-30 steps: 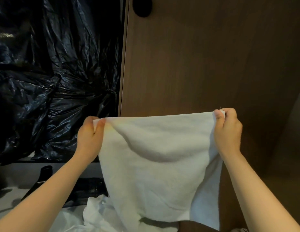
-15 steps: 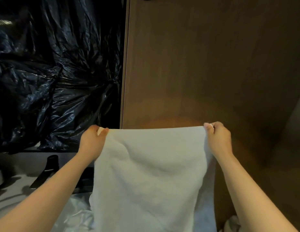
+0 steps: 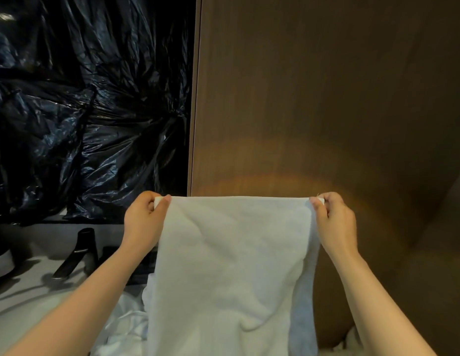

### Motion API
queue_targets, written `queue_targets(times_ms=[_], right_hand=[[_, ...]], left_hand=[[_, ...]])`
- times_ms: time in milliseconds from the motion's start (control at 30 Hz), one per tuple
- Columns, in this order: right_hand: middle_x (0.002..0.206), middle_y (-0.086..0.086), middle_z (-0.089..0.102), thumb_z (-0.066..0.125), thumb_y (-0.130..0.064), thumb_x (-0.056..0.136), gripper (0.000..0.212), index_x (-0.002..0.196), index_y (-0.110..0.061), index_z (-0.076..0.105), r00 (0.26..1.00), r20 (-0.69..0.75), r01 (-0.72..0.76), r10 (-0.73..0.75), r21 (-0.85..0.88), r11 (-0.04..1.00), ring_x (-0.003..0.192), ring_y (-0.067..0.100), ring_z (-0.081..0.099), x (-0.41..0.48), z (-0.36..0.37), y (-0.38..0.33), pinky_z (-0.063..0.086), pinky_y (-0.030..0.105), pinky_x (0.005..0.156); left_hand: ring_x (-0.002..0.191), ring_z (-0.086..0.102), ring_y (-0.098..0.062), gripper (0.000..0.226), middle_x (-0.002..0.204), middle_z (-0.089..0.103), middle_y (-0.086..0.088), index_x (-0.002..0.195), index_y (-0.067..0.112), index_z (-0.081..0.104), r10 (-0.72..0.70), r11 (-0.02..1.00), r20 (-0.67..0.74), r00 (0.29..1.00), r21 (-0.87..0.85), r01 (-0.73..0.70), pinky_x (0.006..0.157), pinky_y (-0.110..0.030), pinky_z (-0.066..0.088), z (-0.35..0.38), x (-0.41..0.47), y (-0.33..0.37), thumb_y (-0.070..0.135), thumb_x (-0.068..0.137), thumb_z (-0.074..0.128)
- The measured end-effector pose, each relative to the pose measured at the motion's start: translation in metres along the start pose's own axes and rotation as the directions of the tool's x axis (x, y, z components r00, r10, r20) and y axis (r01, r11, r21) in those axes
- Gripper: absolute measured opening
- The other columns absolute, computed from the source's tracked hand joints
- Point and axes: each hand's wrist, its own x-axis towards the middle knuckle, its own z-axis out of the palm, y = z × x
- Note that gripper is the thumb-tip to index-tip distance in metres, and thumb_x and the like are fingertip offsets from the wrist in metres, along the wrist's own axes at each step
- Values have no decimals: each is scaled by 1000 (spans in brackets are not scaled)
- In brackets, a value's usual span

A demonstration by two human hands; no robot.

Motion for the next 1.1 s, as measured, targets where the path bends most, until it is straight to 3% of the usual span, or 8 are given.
queue_targets(times_ms=[200,267,367,467,600,733,933,1100], right_hand=[[81,-12,64,60,-34,95,11,88,-25,63,999,-28,34,-26,321,946,76,6,61,-11,-15,-30,45,14,60],[78,-16,65,61,-34,94,10,87,-29,64,999,-4,33,-35,400,916,78,1,62,-19,-16,-42,47,9,55],[78,-17,66,61,-32,94,8,88,-29,66,996,73,11,-49,448,894,74,6,63,-35,-10,-48,49,12,53],[73,-11,67,61,-31,94,9,91,-26,68,974,226,-75,-27,432,899,66,14,64,-59,1,-42,50,22,52],[70,-6,69,63,-28,93,5,95,-28,68,933,359,-196,13,479,855,58,13,64,-101,15,-30,50,18,50],[75,-4,71,63,-24,93,12,99,-34,67,907,420,-278,42,519,809,59,16,66,-123,24,-27,51,18,52],[82,-9,70,64,-24,92,24,104,-45,65,903,430,-240,-12,527,815,66,16,67,-124,27,-33,56,21,58],[82,-5,71,59,-19,95,23,105,-36,71,880,462,-202,-111,575,793,59,19,64,-128,24,-39,54,22,57]], left_hand=[[72,62,-14,20,79,65,1,83,22,60,-42,985,53,998,-163,50,58,-27,46,6,-16,30,38,94,54],[64,63,-13,21,76,67,-1,86,20,61,-43,978,106,993,-197,63,58,-28,51,8,-24,40,37,95,54],[47,59,-7,19,68,67,-2,89,16,63,-47,975,206,977,-203,89,53,-23,51,12,-39,48,32,96,55],[45,56,-6,19,61,65,-4,90,11,64,-91,960,267,959,-233,156,49,-17,45,17,-62,40,27,95,56],[50,59,-11,18,63,66,-9,90,5,65,-178,920,330,927,-278,276,52,-21,49,24,-97,24,21,94,59],[73,68,-28,15,82,69,-19,92,2,66,-200,863,381,903,-368,347,62,-25,58,26,-117,14,16,93,60],[78,71,-21,12,86,73,-10,95,7,68,-203,832,407,890,-408,377,62,-19,56,20,-123,16,15,93,60],[82,72,-17,11,87,75,-2,96,13,69,-186,836,424,886,-405,370,68,-22,59,19,-129,23,18,91,61]])
